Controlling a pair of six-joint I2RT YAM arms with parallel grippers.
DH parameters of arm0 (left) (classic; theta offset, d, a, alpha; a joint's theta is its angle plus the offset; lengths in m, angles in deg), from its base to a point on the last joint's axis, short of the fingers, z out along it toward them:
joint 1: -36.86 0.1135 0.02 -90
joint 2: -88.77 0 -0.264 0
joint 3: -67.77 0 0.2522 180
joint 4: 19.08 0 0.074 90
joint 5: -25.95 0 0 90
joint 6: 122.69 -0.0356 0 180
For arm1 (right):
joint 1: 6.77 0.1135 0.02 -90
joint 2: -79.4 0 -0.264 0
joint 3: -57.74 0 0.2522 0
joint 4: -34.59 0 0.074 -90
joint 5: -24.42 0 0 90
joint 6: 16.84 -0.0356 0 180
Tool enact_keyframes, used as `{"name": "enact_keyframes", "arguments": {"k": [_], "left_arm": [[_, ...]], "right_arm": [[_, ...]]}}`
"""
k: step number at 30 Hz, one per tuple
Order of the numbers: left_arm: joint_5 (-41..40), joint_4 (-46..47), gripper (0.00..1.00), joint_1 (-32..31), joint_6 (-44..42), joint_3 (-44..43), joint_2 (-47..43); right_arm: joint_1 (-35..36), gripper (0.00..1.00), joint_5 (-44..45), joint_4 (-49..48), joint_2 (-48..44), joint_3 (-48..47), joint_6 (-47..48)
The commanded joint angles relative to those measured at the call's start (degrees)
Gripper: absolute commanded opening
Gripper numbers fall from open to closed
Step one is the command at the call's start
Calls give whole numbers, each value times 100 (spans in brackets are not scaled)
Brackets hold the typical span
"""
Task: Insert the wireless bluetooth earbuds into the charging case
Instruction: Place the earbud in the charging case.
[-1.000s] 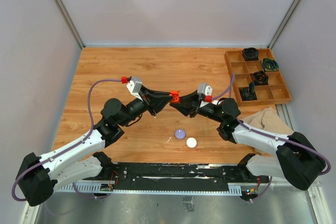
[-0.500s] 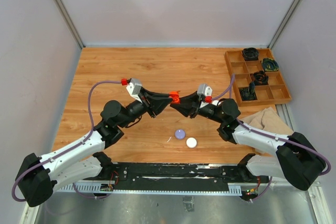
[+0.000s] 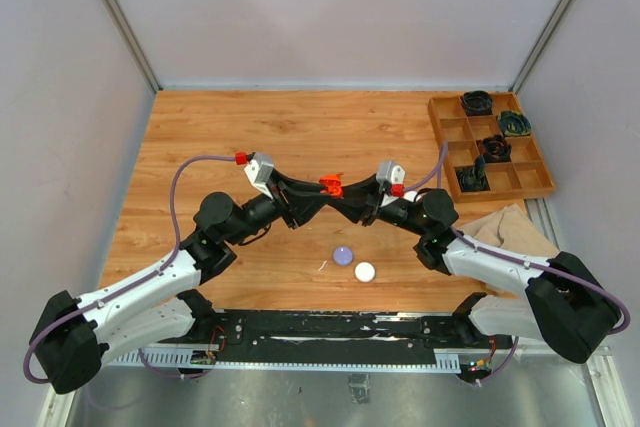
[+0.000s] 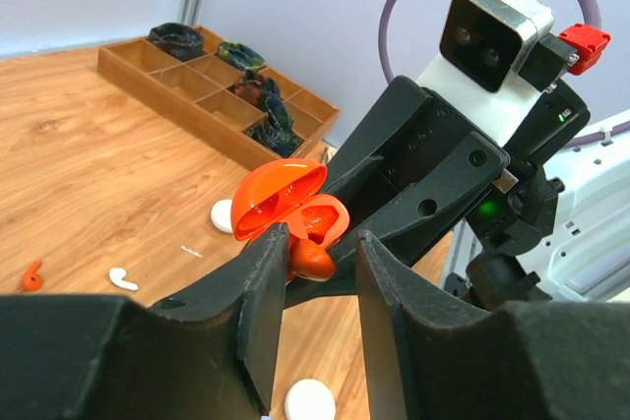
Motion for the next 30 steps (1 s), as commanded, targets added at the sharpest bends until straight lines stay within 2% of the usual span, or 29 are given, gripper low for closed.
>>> {"name": "enact_keyframes", "arguments": {"k": [1, 8, 21, 30], "left_arm": [[-137, -212, 41, -79, 84, 27, -68], [-694, -825, 48, -79, 40, -113, -255], [-1363, -1514, 48, -79, -74, -265, -434], [-960, -1703, 50, -71, -278, -403, -511]], "right_arm": [[87, 1, 32, -472, -146, 47, 98], [84, 1, 76, -464, -186, 78, 140], [82, 1, 47, -430, -239, 106, 124], [40, 1, -8, -343, -200, 90, -12]]}}
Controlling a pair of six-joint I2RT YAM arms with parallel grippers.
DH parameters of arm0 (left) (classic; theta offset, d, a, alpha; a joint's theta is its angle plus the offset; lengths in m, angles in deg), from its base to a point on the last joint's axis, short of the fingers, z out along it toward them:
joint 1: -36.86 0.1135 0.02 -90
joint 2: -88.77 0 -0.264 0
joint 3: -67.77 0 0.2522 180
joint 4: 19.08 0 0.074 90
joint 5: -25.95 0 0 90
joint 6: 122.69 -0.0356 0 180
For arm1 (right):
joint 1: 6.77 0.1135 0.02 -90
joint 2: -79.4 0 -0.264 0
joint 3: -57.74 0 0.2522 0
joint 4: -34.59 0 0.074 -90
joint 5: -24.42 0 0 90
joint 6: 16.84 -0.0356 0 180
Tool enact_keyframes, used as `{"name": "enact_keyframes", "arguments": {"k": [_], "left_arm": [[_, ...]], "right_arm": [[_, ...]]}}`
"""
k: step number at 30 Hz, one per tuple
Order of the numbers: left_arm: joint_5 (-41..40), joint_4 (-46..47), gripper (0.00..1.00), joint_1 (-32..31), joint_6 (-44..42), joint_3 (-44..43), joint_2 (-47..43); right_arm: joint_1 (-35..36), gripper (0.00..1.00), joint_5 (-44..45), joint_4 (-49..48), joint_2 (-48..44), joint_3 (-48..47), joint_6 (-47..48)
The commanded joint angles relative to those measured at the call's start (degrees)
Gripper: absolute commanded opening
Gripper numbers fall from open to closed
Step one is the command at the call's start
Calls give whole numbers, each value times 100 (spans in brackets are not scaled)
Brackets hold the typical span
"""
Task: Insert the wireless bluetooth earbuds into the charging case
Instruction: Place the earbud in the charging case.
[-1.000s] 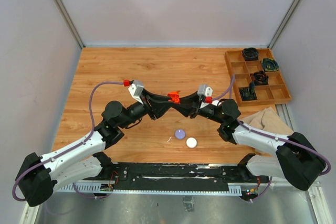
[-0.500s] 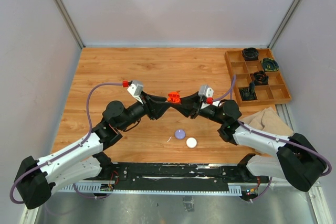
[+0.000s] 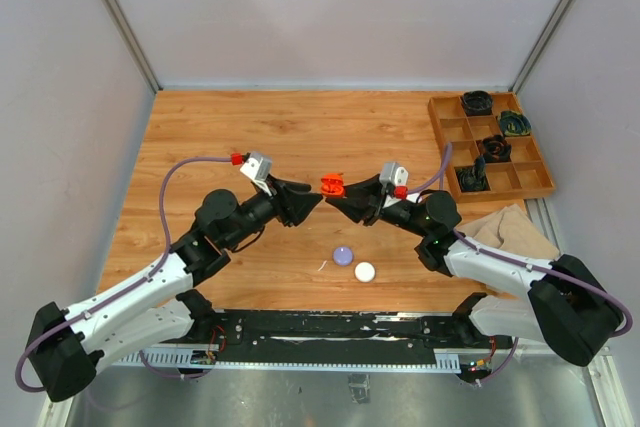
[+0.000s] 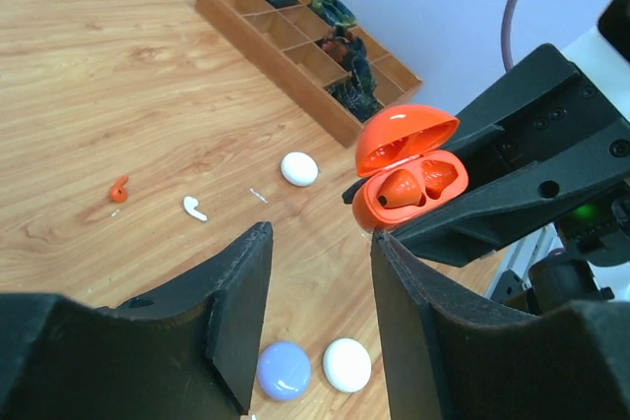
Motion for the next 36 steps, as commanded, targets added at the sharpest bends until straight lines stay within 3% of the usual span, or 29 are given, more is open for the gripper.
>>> {"name": "enact_keyframes", "arguments": {"k": [1, 17, 23, 36], "left_arm": [[250, -53, 51, -36, -312, -145, -134], [2475, 2224, 54, 783, 159, 746, -255], [2628, 3924, 54, 1013, 716, 1430, -222], [2791, 5421, 52, 1024, 1410, 1614, 604]], "right_arm": [[18, 1, -81, -235, -83, 17, -121], [-139, 1, -705, -1166, 424, -236, -1430], [-147, 1, -816, -1702, 644, -326, -1828], [-136, 1, -928, -1969, 785, -349, -2074]]}}
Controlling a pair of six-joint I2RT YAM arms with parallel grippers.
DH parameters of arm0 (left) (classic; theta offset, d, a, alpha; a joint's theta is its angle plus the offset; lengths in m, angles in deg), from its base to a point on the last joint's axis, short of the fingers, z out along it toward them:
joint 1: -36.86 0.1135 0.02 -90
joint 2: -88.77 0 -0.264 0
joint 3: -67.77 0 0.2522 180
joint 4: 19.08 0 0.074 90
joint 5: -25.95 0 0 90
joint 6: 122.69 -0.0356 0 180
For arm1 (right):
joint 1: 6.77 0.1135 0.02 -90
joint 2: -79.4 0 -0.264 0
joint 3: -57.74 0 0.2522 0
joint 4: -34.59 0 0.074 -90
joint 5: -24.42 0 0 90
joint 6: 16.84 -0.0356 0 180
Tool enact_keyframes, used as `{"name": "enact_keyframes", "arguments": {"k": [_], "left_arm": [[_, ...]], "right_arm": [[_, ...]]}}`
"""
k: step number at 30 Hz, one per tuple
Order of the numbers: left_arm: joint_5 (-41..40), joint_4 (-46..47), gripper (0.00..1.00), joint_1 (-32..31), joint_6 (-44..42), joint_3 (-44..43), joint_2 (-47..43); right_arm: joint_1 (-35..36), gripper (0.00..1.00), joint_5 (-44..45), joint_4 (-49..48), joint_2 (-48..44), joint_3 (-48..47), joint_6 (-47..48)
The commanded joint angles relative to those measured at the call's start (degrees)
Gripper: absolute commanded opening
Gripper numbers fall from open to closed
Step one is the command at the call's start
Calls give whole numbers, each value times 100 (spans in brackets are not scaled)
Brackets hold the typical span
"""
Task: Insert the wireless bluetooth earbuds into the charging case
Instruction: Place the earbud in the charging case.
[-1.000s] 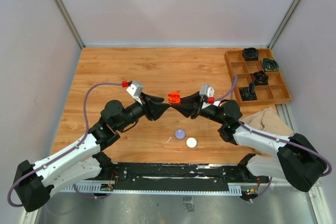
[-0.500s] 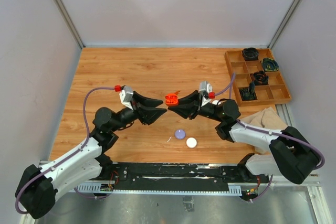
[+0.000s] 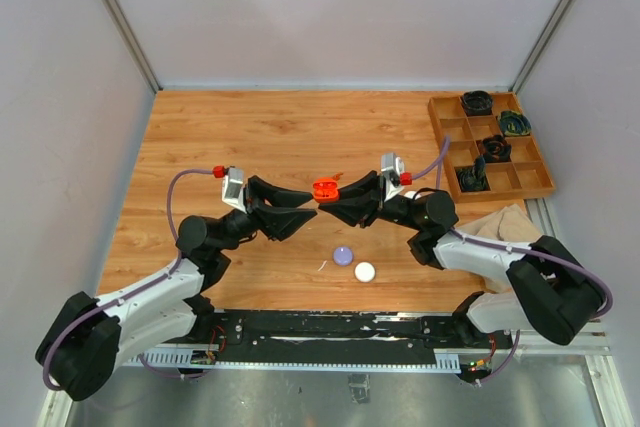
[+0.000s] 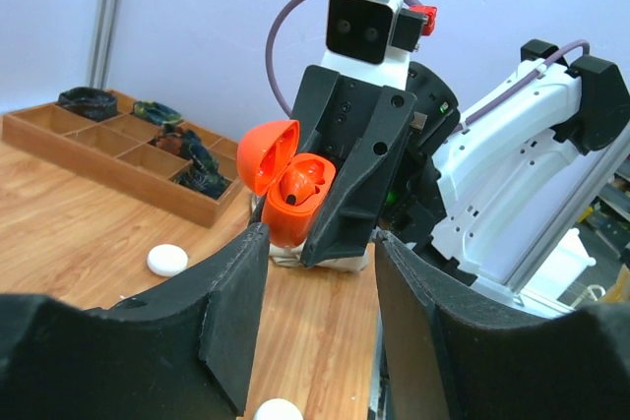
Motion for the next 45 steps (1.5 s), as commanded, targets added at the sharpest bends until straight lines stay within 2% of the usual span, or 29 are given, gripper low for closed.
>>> {"name": "enact_keyframes", "arguments": {"k": [1, 27, 37, 45], "left_arm": [[15, 875, 51, 36, 254, 132, 216], [267, 2059, 45, 35, 294, 13, 1098], [446, 1807, 45, 36, 62, -76, 971], [493, 1998, 41, 36, 118, -71, 1045]], "right_arm": [[-63, 1, -139, -564, 65, -174, -227], [71, 2, -579, -752, 349, -435, -754], [121, 3, -774, -757, 453, -568, -923], [176, 4, -979, -757, 587, -638, -981]]}}
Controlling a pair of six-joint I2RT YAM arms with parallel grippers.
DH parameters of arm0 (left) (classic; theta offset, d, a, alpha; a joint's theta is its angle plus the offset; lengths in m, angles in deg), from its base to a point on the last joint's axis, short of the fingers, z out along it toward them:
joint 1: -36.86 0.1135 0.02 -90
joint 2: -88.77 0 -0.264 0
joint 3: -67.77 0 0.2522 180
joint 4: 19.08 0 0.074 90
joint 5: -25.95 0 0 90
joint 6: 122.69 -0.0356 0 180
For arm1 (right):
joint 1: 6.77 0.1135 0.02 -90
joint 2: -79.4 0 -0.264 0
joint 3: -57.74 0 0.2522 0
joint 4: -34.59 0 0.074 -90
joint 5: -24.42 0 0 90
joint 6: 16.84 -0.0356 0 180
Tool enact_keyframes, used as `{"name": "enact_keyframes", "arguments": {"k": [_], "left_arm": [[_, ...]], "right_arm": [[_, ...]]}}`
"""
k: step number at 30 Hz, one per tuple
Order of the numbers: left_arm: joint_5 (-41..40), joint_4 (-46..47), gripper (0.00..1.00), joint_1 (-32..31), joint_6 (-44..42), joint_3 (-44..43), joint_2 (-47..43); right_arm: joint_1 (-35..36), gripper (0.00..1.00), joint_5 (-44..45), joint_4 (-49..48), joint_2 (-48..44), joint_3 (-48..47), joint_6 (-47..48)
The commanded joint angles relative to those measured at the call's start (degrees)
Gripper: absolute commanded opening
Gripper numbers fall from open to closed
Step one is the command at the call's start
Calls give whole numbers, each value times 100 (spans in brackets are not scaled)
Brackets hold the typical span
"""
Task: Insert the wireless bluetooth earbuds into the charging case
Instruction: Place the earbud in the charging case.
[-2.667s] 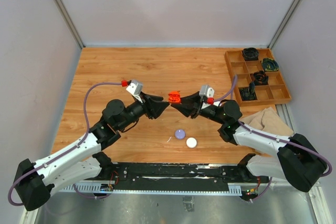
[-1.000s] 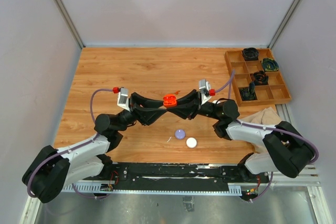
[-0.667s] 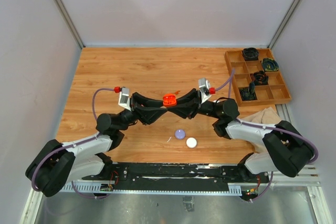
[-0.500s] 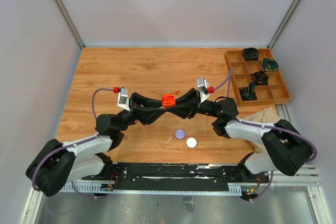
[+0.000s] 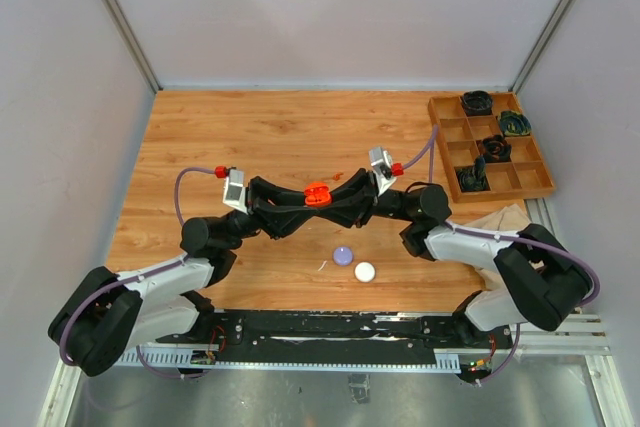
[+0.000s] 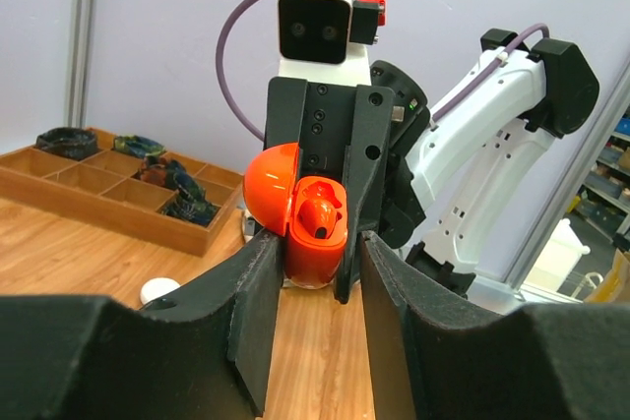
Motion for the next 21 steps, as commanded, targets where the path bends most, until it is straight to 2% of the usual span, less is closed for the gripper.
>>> {"name": "enact_keyframes", "arguments": {"k": [1, 8, 10, 17, 21], "left_arm": [[136, 304, 41, 5, -16, -114, 27], [112, 459, 34, 5, 120, -74, 145], [73, 493, 27, 4, 145, -34, 146], [-249, 319, 10, 5, 205, 121, -20], [-586, -51, 1, 12, 123, 229, -309]], "right_arm": [[112, 5, -269, -366, 112, -227, -109], [124, 7, -258, -365, 134, -201, -63], [119, 10, -229, -358, 117, -166, -15], [-24, 28, -188, -239, 2, -71, 76], [-159, 42, -226, 125, -137, -44, 218]]}}
